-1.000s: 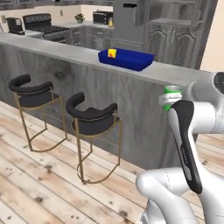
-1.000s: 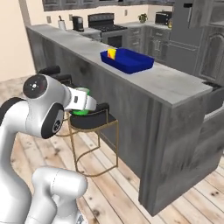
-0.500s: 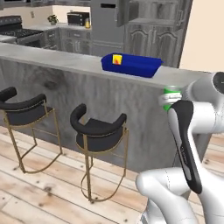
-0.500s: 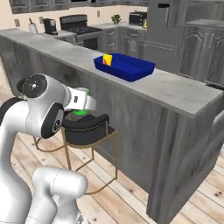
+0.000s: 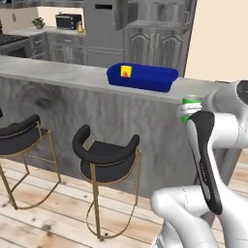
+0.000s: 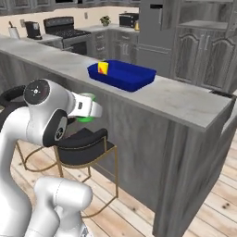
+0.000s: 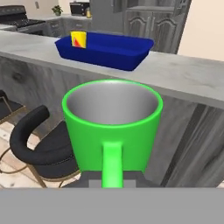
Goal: There is a tray on the dining counter. Grab the cup, mug, and pitcher and place them on the tray. The pitcher may be placed next to the tray if it cannot fit the tray.
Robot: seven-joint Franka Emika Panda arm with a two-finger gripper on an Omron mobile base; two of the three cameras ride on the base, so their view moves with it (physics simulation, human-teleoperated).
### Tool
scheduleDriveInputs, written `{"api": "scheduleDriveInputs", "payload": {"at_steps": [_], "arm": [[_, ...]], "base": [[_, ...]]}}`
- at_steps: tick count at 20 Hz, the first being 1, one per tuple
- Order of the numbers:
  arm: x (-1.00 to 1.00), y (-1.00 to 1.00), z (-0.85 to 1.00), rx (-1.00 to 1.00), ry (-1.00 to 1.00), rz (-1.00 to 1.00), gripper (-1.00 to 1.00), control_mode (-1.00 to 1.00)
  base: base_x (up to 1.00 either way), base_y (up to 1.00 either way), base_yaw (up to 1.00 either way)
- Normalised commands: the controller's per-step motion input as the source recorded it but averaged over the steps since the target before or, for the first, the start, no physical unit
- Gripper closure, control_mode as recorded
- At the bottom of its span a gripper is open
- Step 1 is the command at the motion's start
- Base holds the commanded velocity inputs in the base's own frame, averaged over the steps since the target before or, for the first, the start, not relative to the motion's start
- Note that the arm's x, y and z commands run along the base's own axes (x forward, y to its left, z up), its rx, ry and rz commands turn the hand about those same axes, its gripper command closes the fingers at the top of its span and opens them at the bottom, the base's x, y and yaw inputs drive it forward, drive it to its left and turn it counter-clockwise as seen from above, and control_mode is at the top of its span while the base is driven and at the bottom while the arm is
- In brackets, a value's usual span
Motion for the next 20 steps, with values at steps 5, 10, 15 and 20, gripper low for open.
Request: {"api": "scheduleDriveInputs", "payload": {"at_steps": [5,10,15,20], "arm": [[0.0,0.0,0.0,0.0,0.0,0.0,1.0,1.0],[0.0,0.0,0.0,0.0,0.0,0.0,1.0,1.0],[0.0,0.0,0.0,0.0,0.0,0.0,1.0,1.0],[0.0,0.0,0.0,0.0,0.0,0.0,1.0,1.0]], "base": [[0.66,0.01,-0.06],[0.78,0.02,-0.07],[0.81,0.11,-0.09],[0.72,0.11,-0.09]]}}
